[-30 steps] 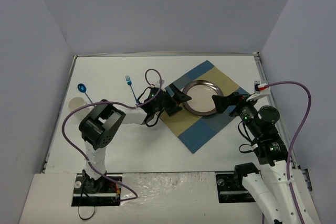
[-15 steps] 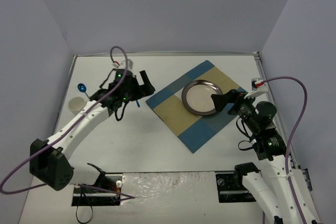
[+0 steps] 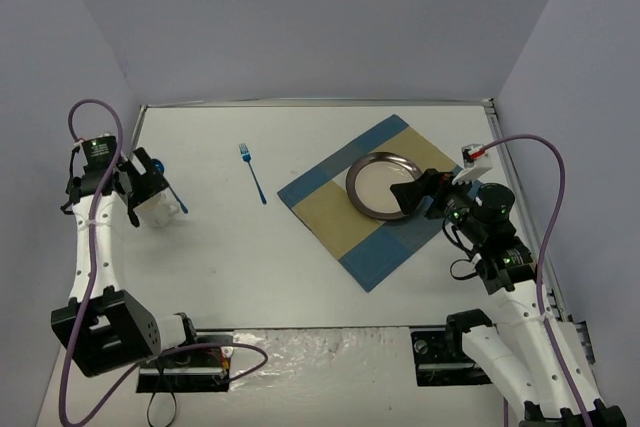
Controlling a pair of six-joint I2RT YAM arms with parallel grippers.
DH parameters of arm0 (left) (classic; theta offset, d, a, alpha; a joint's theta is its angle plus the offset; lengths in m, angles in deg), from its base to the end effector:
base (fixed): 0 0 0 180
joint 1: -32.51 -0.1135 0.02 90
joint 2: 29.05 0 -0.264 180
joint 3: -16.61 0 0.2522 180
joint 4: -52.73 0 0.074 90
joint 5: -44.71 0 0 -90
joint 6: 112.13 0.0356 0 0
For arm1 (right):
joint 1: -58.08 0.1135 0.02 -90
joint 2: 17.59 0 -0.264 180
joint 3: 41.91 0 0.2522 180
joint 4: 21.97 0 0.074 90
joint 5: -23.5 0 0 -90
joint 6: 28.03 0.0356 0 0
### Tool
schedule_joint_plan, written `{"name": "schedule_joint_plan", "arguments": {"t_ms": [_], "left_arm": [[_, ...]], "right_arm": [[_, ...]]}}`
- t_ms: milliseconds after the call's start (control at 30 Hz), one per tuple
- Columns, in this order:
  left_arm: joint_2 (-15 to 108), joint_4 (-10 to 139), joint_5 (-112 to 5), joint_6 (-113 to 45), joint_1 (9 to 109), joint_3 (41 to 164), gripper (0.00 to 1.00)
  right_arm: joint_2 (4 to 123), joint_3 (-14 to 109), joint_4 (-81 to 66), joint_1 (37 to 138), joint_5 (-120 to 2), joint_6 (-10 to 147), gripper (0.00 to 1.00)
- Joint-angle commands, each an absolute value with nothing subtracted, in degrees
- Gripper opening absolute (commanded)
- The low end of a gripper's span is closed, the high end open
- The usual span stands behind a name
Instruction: Set the dinner table for one person
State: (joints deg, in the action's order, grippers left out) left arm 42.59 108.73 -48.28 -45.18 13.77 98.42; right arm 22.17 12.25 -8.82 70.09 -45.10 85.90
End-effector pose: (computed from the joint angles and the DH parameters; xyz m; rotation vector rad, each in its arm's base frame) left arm 0.2482 0.0822 0.3300 -0.8223 2.2243 -0.0980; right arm 0.1621 0.0478 0.3474 -0.1390 1.5981 0.7797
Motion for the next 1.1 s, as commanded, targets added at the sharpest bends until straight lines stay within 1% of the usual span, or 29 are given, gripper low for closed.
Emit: {"name": "schedule_joint_plan", "arguments": {"t_ms": [0,233,400,467,600,667,967,1067], "left_arm": [[45.1,106.9,-49.6,-43.8,7.8,100.1,0.87],[50.2,102.9,-51.3,-45.1,5.6,99.4,0.80],[51.9,101.1,-50.1,-44.9,5.2,98.7,0.72],[52.6,100.1,-50.5,-45.1,4.8,98.5,0.66],[53.9,99.0,-50.6,-45.2,4.8,98.5,0.50],[54.6,99.1,-50.6,-44.8,4.8,98.4,0.46],[56.4,98.7,-49.9,-44.0,4.8,97.7,0.43],[56.7,98.5,-49.7,-43.8,4.8,97.7,0.40]], "right_arm": [[21.9,13.3,-12.4,72.6,-43.8,85.1,1.00],[20.6,12.3,-12.3,75.3,-45.3,84.1,1.00],[20.1,11.6,-12.3,76.6,-45.8,83.7,1.00],[20.0,11.3,-12.3,76.9,-46.0,83.4,1.00],[20.1,11.1,-12.3,77.1,-46.3,83.2,1.00],[20.0,11.1,-12.3,77.2,-46.3,83.2,1.00],[20.0,10.5,-12.3,77.2,-46.1,83.2,1.00],[20.0,10.4,-12.3,77.2,-46.1,83.2,1.00]]}}
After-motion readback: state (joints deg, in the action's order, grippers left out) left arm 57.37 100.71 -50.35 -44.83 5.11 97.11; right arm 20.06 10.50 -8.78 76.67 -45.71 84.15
